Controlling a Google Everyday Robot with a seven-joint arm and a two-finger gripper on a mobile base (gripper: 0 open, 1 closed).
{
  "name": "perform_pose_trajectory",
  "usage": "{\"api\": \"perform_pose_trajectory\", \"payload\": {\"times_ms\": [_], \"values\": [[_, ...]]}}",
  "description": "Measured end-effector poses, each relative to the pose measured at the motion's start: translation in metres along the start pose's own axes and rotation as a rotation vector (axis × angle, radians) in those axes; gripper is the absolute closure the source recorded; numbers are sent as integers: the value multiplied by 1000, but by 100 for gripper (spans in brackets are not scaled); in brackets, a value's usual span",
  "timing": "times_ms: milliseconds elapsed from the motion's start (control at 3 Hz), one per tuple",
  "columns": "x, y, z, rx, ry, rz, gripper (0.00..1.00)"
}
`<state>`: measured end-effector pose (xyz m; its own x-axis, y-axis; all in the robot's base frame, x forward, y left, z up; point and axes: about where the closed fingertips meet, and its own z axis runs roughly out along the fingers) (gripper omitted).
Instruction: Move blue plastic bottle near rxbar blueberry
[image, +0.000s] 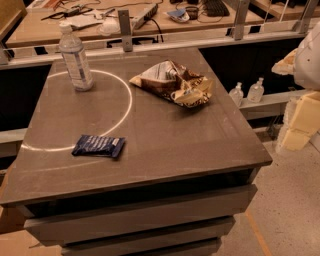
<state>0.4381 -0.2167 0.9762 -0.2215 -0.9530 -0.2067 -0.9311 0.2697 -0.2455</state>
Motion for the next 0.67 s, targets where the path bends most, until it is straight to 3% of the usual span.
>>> {"api": "perform_pose_trajectory", "payload": {"times_ms": [333, 667], "values": [[-2, 0, 0, 0, -11, 0, 0], [-18, -3, 3, -2, -130, -5, 0]]}}
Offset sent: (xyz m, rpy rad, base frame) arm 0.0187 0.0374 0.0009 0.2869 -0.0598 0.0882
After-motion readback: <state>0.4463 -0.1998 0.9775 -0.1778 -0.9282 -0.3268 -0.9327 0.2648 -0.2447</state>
